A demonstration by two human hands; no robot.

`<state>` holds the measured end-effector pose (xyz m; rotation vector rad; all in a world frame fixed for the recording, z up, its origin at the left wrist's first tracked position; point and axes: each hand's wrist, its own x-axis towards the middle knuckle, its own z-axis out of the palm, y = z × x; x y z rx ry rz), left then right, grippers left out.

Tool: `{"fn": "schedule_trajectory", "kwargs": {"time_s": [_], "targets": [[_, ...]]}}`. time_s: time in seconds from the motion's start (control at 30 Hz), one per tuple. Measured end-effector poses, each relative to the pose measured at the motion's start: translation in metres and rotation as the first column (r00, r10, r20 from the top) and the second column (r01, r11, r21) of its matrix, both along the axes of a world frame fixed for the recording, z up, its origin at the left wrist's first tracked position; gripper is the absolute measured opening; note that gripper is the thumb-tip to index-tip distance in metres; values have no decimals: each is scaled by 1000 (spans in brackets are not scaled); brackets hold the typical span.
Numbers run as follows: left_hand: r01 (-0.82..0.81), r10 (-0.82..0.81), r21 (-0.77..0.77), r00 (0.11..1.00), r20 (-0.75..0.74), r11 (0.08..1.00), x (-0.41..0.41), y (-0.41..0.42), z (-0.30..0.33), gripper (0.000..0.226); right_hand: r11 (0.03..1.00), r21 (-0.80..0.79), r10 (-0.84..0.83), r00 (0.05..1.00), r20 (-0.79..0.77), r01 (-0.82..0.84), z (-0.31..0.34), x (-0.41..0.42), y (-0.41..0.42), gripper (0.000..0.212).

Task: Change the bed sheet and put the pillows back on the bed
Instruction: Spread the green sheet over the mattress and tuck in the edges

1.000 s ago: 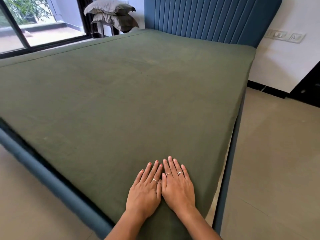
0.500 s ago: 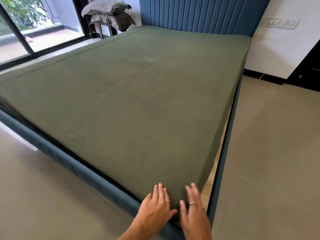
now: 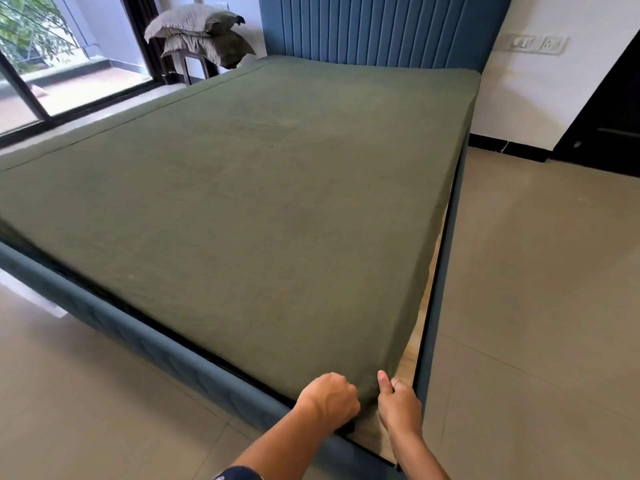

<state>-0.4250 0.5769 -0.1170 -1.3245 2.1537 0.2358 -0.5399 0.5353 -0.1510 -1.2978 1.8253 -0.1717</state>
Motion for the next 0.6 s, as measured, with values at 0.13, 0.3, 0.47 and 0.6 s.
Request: {"fn": "schedule_trajectory", "kwargs": {"time_s": [0.13, 0.3, 0.47, 0.6], "targets": [[-111, 111, 2, 994, 3, 994, -8, -2, 11, 31, 998, -22, 54, 997, 60, -52, -1, -8, -1, 49], [-145, 145, -37, 989, -1, 989, -15, 4, 11, 32, 996, -36, 87, 991, 106, -84, -5, -15, 7, 38], [-204, 203, -37, 979, -14, 978, -20, 15, 14, 30, 994, -80, 89, 989, 117, -80, -13, -23, 11, 37], [-230, 227, -54, 972, -58, 972, -25, 22, 14, 29, 987, -139, 101, 989, 109, -86, -21, -33, 13, 38]]}}
